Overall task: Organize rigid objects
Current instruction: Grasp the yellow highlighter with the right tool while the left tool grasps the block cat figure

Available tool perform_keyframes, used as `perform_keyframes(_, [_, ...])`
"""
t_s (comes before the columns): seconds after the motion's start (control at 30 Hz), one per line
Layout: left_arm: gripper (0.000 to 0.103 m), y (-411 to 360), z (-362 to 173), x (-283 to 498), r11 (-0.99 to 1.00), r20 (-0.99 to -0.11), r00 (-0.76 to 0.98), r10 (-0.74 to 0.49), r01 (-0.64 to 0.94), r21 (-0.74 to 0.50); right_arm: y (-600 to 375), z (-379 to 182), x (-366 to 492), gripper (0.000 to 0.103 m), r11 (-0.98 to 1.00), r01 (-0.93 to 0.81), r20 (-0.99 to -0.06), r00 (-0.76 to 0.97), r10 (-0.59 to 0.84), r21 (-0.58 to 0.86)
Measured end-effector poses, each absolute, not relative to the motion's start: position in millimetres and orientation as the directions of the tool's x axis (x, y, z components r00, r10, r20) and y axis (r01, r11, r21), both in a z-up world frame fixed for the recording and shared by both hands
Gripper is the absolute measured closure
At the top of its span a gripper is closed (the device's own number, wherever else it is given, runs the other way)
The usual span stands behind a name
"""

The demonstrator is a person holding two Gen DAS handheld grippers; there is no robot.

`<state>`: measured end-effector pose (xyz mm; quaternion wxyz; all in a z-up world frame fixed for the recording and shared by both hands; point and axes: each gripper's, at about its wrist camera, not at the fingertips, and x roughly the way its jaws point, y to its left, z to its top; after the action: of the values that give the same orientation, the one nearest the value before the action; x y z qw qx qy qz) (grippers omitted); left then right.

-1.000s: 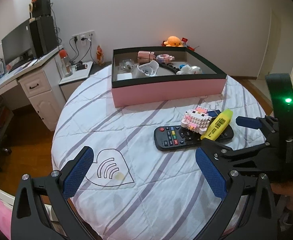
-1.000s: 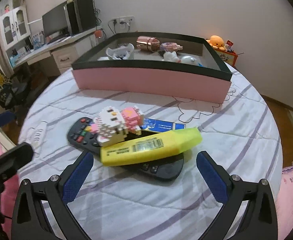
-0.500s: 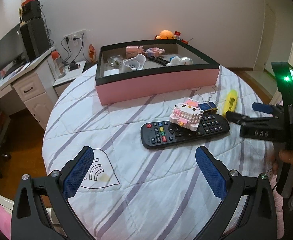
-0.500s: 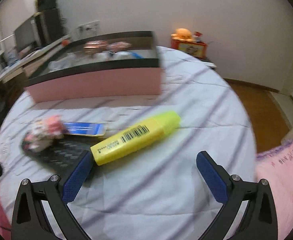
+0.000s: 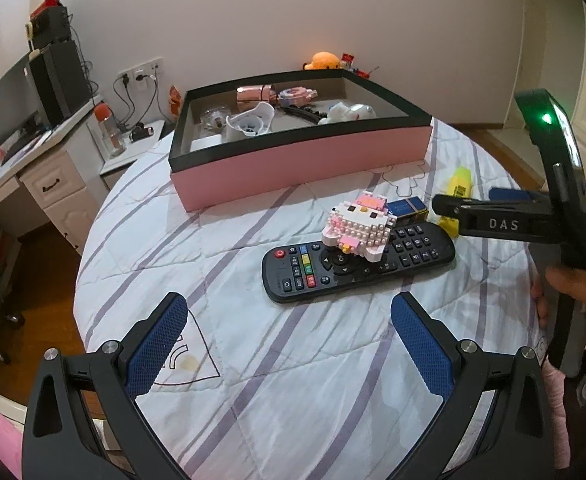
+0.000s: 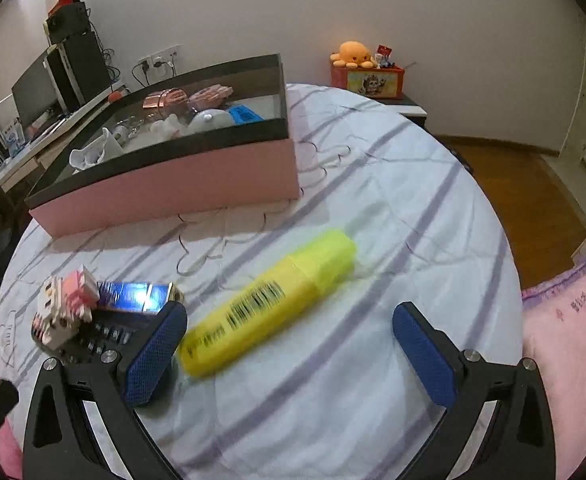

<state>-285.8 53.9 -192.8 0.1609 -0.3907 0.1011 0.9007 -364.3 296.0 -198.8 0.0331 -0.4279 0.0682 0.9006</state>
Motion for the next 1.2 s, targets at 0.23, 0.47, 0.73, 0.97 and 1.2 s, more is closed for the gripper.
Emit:
perform_keyframes(0.23, [0.000, 52.6, -195.3, -292.0, -0.935, -0.743, -0.638, 0.203, -0.352, 0.046, 298.5, -198.6, -369.0, 0.036, -0.999, -0.003, -0.768, -0.640, -0.040, 0.054])
perform_keyframes(0.47, [0.000, 63.1, -197.9, -298.0, -0.935, -0.744, -0.636, 0.203, -0.352, 0.045, 317.4, -195.6, -359.0, 0.068, -0.998, 0.039, -0.778, -0.626, -0.061, 0.046])
perform_keyframes(0.73, [0.000, 90.3, -196.0, -317.8, -0.930, -0.732, -0.648, 0.209, -0.363, 0.056, 326.2, -203.9, -355.4, 0.069, -0.995, 0.014, -0.725, -0.683, -0.084, 0.101])
perform_keyframes(0.97, [0.003, 115.9, -205.7, -338.1, -0.917, -0.743, -0.638, 0.203, -0.390, 0.084, 330.1, -205.2, -352.3, 0.069, -0.992, 0.024, -0.698, -0.708, -0.106, 0.125])
perform_keyframes(1.2, [0.054, 121.5, -209.2, -342.3, -0.890, -0.753, -0.600, 0.271, -0.455, 0.042, 339.2, -205.8, -351.9, 0.069, -0.982, 0.032, -0.680, -0.717, -0.153, 0.188])
